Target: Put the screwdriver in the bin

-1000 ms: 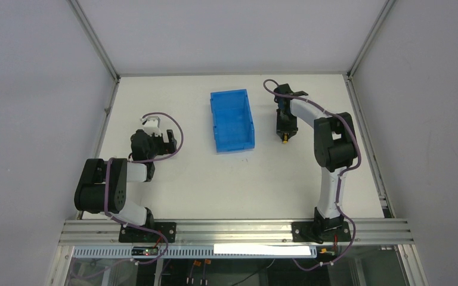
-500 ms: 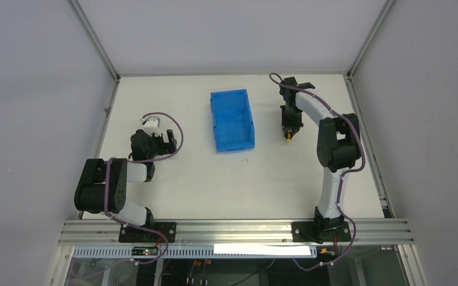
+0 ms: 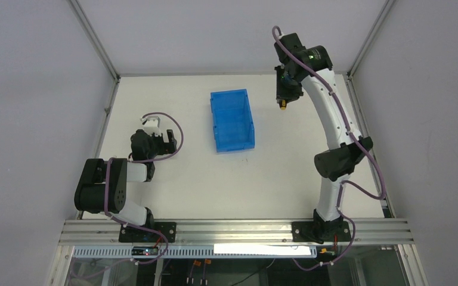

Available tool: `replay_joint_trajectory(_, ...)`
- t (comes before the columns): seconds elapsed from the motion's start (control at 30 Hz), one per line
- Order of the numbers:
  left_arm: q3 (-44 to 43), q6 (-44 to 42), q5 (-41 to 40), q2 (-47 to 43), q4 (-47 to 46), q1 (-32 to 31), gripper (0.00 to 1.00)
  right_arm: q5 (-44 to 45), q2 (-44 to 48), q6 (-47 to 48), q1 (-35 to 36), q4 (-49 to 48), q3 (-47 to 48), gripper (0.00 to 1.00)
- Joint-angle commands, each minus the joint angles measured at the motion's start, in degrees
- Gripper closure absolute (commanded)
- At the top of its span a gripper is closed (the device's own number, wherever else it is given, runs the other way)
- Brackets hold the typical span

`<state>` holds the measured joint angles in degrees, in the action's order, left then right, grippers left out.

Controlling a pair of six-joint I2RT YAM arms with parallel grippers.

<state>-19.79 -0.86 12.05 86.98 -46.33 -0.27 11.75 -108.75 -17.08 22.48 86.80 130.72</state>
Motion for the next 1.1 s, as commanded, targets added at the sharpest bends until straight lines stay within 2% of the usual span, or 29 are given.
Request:
replay_joint_trajectory(0.0,-1.0,0.0,0.1,-0.7,-2.1,0.4,0.01,0.8,-7.4,-2.6,6.8,8.3,12.3,1.00)
replay_joint_trajectory(0.1,-1.0,0.0,0.0,-0.7,-2.2,0.4,0.01,-0.5,-12.2,-3.8,11.9,6.7,20.0,1.00)
replay_joint_trajectory(0.17,-1.0,0.0,0.1,-0.7,-2.2,0.4,0.01,-2.0,-13.5,-4.3,14.9,2.1,20.5,1.00)
replay_joint_trajectory(0.3,-1.0,0.0,0.1,-0.8,-2.2,0.4,0.01,-1.6,-13.1,-4.9,19.4,-8.5,11.4,1.00)
replay_joint_trajectory(0.5,-1.0,0.0,0.1,-0.8,-2.2,0.4,0.01,0.6,-17.0,-4.9,19.6,-19.8,-1.4,1.00)
replay_joint_trajectory(0.67,-1.0,0.0,0.1,-0.8,-2.2,0.4,0.01,-2.2,-24.8,-5.0,19.5,-25.3,-5.6,1.00)
replay_joint_trajectory(0.87,-1.0,0.0,0.1,-0.8,-2.2,0.4,0.01,-2.3,-32.5,-5.5,19.4,-27.2,-4.0,0.99)
replay_joint_trajectory(1.07,-1.0,0.0,0.0,-0.7,-2.1,0.4,0.01,-1.0,-29.9,-5.8,19.8,-26.3,-4.7,0.55)
